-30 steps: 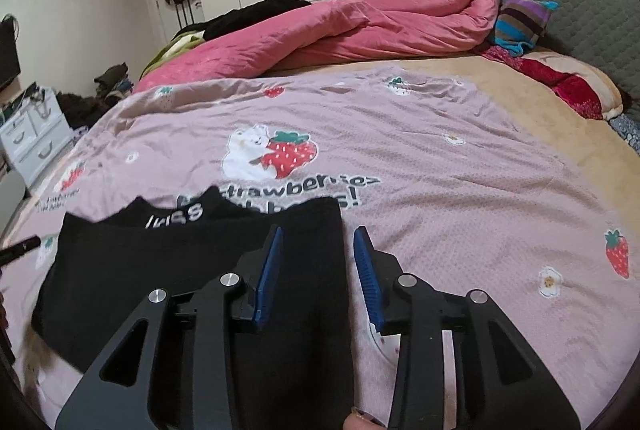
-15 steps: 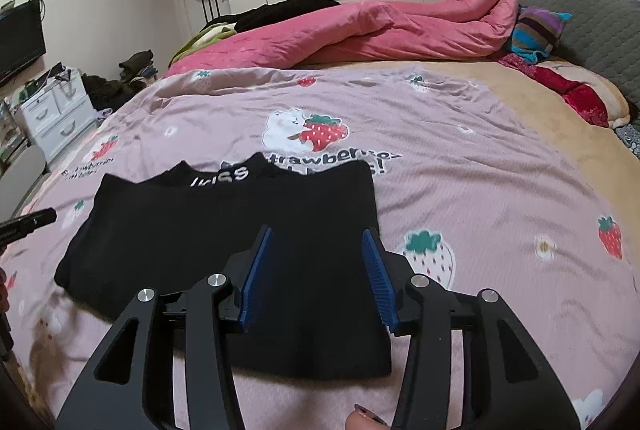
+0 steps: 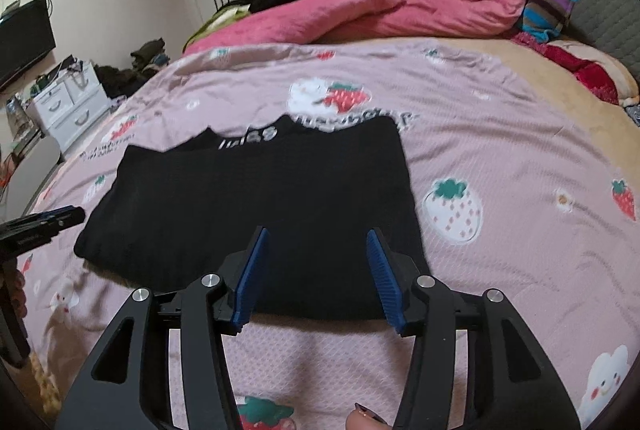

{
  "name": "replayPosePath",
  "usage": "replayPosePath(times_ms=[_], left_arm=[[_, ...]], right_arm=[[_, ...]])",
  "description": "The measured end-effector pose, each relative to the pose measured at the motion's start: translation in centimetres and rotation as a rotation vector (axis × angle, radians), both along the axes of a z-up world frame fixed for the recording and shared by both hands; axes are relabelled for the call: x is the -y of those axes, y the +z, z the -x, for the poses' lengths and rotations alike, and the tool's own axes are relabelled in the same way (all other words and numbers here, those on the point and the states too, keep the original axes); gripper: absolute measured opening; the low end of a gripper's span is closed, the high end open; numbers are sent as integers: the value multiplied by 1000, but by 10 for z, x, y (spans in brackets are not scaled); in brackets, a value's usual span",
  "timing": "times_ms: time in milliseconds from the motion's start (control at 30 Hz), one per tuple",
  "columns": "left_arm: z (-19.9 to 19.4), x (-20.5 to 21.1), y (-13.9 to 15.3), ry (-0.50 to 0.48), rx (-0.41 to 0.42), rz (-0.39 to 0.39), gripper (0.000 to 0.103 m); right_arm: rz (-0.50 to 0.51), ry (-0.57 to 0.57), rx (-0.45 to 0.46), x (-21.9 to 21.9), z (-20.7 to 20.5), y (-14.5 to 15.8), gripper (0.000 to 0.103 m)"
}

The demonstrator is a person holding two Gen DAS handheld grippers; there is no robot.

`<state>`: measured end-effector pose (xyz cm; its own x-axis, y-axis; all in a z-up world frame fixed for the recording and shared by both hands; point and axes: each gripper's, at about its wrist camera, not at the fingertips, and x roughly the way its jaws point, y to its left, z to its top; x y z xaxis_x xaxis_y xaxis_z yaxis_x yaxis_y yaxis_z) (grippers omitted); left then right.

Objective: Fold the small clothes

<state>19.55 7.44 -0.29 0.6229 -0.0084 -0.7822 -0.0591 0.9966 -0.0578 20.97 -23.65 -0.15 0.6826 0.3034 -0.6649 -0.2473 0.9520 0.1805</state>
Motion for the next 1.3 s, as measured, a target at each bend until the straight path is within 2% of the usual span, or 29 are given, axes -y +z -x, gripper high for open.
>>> replayPosePath(times_ms=[200,367,633,900,967,1067,1300], left_arm=[[-4,-4,-27,18,-69,10,31],[-1,-8,-38,29,-89,31,33],[3,-7,-44,29,-86,29,33],[6,-5,-44,21,-85,20,33],[6,-5,-43,21,-85,21,33],[8,-6,-43,23,-83,28,33],[11,-5,-42,26,-79,35,34]], right_arm=[[3,7,-36,-5,-3,-9,50],[13,-6,-69,-4,-10,-18,50],[43,-58,-207,6,-23,-47,50],[32,-66,-211,8,-18,-48,52],[17,-73,-205,10,-17,-46,54],[-3,-70,-189,9,-13,-41,64],[52,-61,-115,-1,-1,-31,83]])
